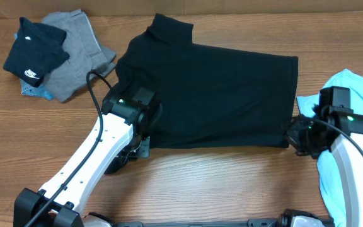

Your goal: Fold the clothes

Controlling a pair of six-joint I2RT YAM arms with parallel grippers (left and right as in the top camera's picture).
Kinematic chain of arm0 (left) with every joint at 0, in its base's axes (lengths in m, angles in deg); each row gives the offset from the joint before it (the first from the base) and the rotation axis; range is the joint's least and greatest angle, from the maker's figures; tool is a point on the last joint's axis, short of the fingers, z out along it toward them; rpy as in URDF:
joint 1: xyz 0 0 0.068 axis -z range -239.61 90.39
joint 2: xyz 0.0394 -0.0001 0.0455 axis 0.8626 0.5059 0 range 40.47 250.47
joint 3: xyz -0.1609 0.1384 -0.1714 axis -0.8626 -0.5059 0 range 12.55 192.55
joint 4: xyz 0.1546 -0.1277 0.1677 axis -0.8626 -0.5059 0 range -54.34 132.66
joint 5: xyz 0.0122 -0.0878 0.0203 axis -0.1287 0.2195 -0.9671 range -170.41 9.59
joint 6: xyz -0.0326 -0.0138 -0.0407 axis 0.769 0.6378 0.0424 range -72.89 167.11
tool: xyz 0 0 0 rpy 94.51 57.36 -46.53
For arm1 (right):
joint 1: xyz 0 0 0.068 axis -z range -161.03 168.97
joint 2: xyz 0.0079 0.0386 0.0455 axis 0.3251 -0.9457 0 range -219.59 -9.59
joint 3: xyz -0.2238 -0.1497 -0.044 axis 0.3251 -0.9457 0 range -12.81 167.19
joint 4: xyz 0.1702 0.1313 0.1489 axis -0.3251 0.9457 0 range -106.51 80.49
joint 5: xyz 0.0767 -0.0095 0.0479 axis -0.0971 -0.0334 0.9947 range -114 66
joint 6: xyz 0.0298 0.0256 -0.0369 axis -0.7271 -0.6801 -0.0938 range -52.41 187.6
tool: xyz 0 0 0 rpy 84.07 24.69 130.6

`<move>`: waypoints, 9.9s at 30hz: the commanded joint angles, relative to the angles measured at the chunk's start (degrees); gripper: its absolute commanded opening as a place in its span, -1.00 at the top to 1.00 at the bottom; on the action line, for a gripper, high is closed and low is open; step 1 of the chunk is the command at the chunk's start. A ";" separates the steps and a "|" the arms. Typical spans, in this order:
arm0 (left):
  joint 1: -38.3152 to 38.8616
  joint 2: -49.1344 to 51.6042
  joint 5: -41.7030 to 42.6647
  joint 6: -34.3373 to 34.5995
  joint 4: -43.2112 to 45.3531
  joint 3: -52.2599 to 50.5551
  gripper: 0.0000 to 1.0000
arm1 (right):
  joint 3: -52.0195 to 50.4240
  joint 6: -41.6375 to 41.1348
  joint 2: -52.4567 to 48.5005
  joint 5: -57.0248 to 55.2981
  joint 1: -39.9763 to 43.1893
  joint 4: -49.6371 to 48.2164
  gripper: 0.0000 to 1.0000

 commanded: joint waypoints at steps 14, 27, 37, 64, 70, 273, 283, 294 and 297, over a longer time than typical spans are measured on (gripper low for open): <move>-0.09 -1.11 2.05 -8.50 10.16 0.68 0.92 | -1.31 -11.98 9.94 -6.16 -0.13 7.41 0.92; -0.09 -1.01 -1.18 -27.32 38.77 0.68 0.92 | -1.79 -12.63 -8.31 -1.27 -0.11 -13.77 0.92; -0.20 -0.26 -3.63 -30.51 41.44 0.66 0.92 | -1.79 -13.22 -13.42 -1.07 0.22 -27.23 0.87; -10.40 0.04 -0.68 -22.18 48.83 -14.69 -0.50 | -1.81 -6.51 -13.42 0.68 0.20 -16.70 -0.72; -11.43 0.09 4.90 -24.98 49.40 -15.02 -0.47 | -1.81 -5.77 -13.42 0.66 0.20 -16.35 -0.72; -22.14 17.59 19.96 -27.91 55.41 -3.04 -0.61 | 0.42 -6.82 -15.02 -8.35 -4.24 -18.84 0.92; -21.33 21.09 21.55 -24.46 62.25 -3.04 -0.21 | 0.42 -6.82 -15.02 -8.37 -4.24 -18.86 0.92; -18.16 22.49 21.05 -24.48 63.04 -3.04 0.10 | 0.42 -6.80 -15.02 -8.37 -4.24 -18.86 0.92; -18.08 22.49 19.78 -24.48 62.58 -3.04 0.30 | 0.42 -6.80 -15.02 -8.37 -4.24 -18.84 0.92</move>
